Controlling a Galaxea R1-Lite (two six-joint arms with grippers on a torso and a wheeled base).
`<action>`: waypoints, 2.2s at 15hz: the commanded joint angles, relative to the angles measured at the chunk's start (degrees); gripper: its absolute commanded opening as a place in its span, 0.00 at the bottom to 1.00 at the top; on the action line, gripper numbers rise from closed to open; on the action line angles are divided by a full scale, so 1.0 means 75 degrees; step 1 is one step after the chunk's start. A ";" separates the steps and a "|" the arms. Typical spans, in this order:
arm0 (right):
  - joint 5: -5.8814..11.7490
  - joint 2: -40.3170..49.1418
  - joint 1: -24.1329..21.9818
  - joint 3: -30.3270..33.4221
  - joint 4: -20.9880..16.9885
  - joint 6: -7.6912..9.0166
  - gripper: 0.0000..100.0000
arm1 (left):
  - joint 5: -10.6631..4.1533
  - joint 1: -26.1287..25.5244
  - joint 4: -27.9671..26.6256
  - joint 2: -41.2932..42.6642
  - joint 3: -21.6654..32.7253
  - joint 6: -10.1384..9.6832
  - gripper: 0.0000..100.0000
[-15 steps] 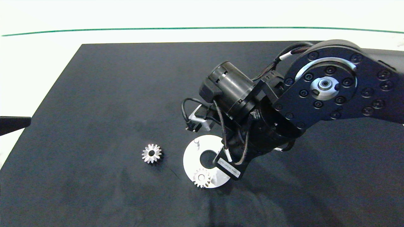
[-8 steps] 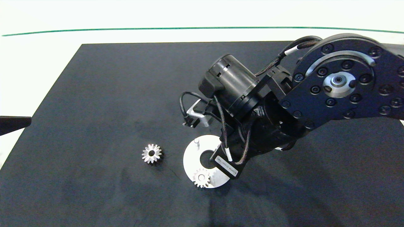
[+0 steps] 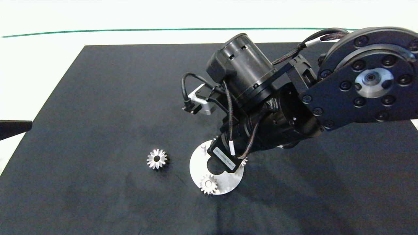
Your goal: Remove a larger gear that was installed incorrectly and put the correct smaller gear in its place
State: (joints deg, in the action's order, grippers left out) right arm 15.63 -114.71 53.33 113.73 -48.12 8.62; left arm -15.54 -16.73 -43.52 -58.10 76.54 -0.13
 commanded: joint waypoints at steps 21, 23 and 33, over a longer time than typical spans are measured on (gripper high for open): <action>0.0037 -0.0549 -0.0045 0.0115 0.0345 -0.0317 0.22 | -0.0014 0.0004 -0.0033 0.0024 0.0001 0.0006 1.00; 0.0049 -0.0595 -0.0056 0.0115 0.0591 -0.0317 0.22 | -0.0014 -0.0008 -0.0021 0.0036 0.0001 0.0006 1.00; 0.0061 -0.0900 -0.0103 0.0115 0.0650 -0.0305 0.22 | -0.0014 -0.0008 -0.0021 0.0024 0.0001 0.0006 1.00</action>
State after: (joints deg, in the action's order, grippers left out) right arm 16.01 -121.33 52.55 114.60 -43.00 6.28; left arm -15.52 -16.79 -43.46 -57.84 76.54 -0.07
